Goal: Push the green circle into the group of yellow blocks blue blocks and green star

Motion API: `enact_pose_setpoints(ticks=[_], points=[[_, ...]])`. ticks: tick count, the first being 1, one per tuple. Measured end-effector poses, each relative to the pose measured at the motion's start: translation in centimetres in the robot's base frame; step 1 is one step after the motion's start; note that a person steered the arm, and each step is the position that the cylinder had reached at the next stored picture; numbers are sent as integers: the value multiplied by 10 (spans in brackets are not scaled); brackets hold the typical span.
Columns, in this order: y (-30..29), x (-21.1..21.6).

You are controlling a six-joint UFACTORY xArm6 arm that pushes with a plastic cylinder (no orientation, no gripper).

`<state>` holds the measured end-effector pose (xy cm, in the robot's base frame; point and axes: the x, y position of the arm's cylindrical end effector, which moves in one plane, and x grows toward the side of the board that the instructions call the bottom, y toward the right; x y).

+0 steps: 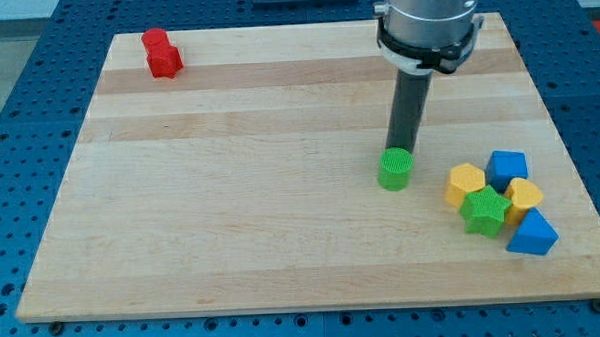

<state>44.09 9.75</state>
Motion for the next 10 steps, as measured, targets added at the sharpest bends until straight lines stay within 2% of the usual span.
enact_pose_setpoints(ticks=[1,2,6,10], points=[[-22,-14],[-29,-5],[-27,72],[2,64]])
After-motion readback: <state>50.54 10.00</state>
